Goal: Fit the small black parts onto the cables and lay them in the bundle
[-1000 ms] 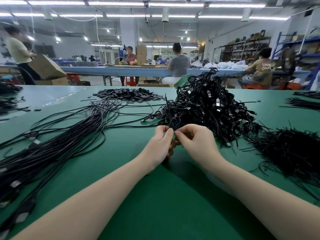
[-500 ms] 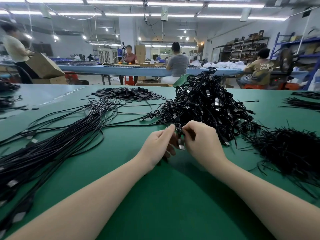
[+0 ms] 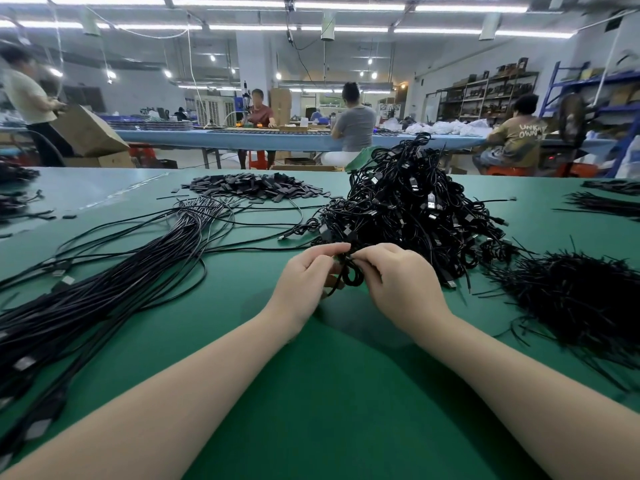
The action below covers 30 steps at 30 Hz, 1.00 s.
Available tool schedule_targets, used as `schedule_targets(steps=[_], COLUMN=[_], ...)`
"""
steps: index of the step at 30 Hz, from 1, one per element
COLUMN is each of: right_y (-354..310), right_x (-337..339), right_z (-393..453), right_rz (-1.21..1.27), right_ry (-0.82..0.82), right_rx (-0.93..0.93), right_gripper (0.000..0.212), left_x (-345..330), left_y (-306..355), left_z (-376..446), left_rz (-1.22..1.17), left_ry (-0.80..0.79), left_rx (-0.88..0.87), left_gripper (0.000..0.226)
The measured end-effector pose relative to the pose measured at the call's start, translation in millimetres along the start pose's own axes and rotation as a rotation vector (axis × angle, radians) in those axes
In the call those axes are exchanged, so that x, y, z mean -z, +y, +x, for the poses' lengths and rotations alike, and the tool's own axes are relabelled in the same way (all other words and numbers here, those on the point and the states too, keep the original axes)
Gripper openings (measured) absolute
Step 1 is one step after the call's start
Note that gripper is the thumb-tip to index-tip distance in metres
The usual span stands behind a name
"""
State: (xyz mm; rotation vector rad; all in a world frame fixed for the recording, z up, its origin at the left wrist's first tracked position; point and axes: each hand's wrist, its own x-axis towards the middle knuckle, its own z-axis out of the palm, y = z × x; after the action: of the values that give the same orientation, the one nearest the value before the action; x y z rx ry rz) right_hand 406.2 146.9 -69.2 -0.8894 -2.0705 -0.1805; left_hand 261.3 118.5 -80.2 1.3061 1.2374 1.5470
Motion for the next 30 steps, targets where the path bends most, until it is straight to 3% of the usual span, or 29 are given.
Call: schedule_targets(steps=[3, 8, 11, 13, 15, 19, 21, 26, 30], right_y=[3.0, 8.0, 6.0, 3.3, 1.1, 0.2, -1.6, -5.0, -1.0], right_x=[-0.3, -2.1, -3.3, -3.4, -3.5, -3.9, -5.2, -10.4, -7.9], right_z=[0.9, -1.2, -3.0, -2.3, -1.4, -1.8, -2.5, -4.7, -5.7], right_rz=[0.012, 0.07, 0.114, 0.109, 0.078, -0.064, -0.124, -0.097, -0.005], right_ry=[-0.061, -0.051, 0.004, 0.065, 0.133, 0.213, 0.242, 0.171, 0.138], right_rx=[-0.024, -0.112, -0.109, -0.06, 0.013, 0.117, 0.147, 0.064, -0.06], right_gripper=[0.021, 0.027, 0.017, 0.012, 0.008, 0.008, 0.008, 0.012, 0.009], left_x=[3.0, 5.4, 4.3, 3.7, 2.6, 5.2, 10.0, 10.2, 8.7], left_y=[-0.4, -4.5, -10.0, -9.4, -8.3, 0.0, 3.2, 3.5, 1.1], left_z=[3.3, 3.3, 4.6, 4.7, 2.5, 3.2, 5.0, 3.6, 3.4], left_rz=[-0.075, -0.043, 0.207, 0.32, 0.238, -0.139, -0.205, -0.305, -0.244], left_ry=[0.001, -0.089, 0.032, 0.094, 0.063, 0.026, 0.006, -0.094, -0.131], left_rx=[0.086, 0.056, -0.116, -0.229, -0.212, 0.097, 0.182, 0.175, 0.127], left_gripper=[0.043, 0.033, 0.03, 0.008, 0.016, 0.03, 0.031, 0.005, 0.034])
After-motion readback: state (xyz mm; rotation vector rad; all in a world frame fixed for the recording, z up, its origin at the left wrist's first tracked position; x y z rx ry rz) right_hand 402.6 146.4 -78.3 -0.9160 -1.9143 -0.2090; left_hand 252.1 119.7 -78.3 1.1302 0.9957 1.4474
